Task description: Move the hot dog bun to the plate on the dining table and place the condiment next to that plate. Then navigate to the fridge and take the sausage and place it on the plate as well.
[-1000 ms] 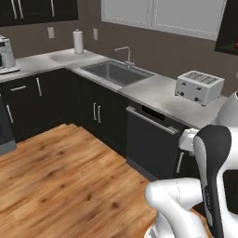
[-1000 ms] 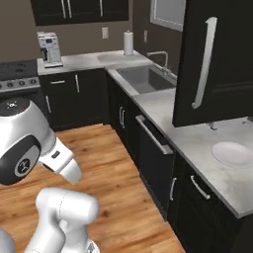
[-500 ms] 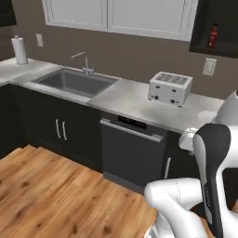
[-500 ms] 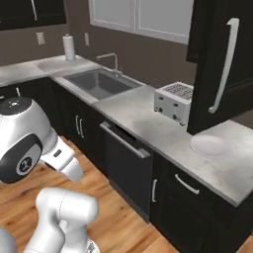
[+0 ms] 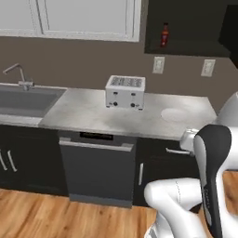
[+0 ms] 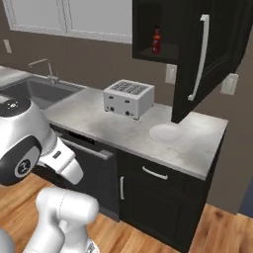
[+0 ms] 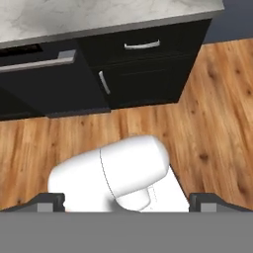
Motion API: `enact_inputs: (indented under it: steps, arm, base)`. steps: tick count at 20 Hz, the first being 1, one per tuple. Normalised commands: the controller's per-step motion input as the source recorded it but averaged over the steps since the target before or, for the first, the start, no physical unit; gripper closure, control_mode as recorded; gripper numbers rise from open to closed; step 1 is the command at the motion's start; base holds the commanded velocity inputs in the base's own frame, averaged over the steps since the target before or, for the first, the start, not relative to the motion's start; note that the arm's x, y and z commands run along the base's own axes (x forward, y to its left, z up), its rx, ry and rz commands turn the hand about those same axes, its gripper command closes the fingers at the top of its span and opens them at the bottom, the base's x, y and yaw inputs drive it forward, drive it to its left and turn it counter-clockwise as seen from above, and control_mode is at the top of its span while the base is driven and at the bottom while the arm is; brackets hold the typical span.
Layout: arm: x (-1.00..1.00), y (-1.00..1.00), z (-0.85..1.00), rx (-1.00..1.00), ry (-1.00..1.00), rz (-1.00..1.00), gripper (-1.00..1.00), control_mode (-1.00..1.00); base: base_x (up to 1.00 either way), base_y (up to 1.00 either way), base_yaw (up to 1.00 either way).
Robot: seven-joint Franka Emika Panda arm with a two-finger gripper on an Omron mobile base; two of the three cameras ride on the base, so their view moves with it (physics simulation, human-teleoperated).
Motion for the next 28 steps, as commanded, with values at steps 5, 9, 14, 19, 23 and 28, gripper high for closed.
enact_inputs:
  steps: [5, 9, 14, 19, 23, 28]
  arm:
    - [0.0, 0.0, 0.0, 0.0, 0.0, 0.0, -1.0, 1.0]
    - [0.0, 0.0, 0.0, 0.0, 0.0, 0.0, -1.0, 1.0]
    - [0.0, 0.0, 0.0, 0.0, 0.0, 0.0, -1.0, 1.0]
    - [0.0, 0.0, 0.0, 0.0, 0.0, 0.0, -1.0, 1.0]
    - [0.0, 0.0, 0.0, 0.0, 0.0, 0.0, -1.0, 1.0]
    - [0.17, 0.0, 0.16, 0.0, -0.12, 0.0, -1.0, -1.0]
  base:
    - [0.78, 0.15, -0.29]
    - [0.6, -0.01, -0.29]
    - [0.76, 0.06, -0.34]
    - [0.79, 0.34, -0.2]
    - [0.73, 0.1, -0.03]
    - [0.4, 0.03, 0.0]
